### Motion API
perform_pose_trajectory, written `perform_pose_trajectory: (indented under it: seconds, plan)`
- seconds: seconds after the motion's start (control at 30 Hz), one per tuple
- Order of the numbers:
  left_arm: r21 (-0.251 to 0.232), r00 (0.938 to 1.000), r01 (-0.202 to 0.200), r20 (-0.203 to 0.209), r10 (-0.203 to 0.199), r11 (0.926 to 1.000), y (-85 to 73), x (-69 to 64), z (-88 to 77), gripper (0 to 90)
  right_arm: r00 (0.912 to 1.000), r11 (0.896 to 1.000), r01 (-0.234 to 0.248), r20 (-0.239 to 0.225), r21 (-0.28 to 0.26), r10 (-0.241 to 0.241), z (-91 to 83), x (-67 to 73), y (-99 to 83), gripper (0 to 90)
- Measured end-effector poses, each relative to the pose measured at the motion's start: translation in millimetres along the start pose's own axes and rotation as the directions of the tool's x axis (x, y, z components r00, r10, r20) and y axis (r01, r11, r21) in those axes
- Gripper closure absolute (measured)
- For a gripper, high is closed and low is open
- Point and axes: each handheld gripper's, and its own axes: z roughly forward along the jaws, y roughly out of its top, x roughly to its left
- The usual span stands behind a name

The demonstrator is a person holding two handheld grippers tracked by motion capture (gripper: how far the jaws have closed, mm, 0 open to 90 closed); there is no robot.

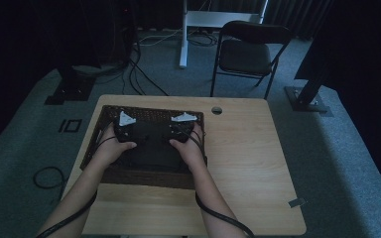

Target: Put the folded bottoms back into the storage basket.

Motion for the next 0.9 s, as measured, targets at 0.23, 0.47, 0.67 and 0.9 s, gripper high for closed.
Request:
perform_pose_trajectory:
  seconds: [0.23,0.47,0.67,0.9]
  plan:
    - [-0.008,0.9994,0.017,0.031,-0.017,0.9998,13.2,-5.0,-20.9,18.9,0.9995,0.999,0.024,-0.022,-0.034,-0.025,-17.7,0.2,10.3,13.4]
    - [-0.052,0.9989,0.033,0.036,-0.031,0.9981,22.7,-11.4,-38.1,18.9,0.9987,0.997,0.041,-0.028,-0.061,-0.043,-30.6,1.3,15.8,13.4]
    - [-0.065,0.9980,0.029,0.058,-0.025,0.9975,20.0,-16.4,-46.3,18.9,0.9986,0.997,0.038,-0.035,-0.067,-0.040,-38.8,0.3,16.5,13.4]
    - [-0.067,0.9972,0.028,0.071,-0.023,0.9974,16.4,-17.6,-52.0,18.9,0.9992,0.996,0.031,-0.024,-0.089,-0.033,-51.5,-3.4,19.2,13.4]
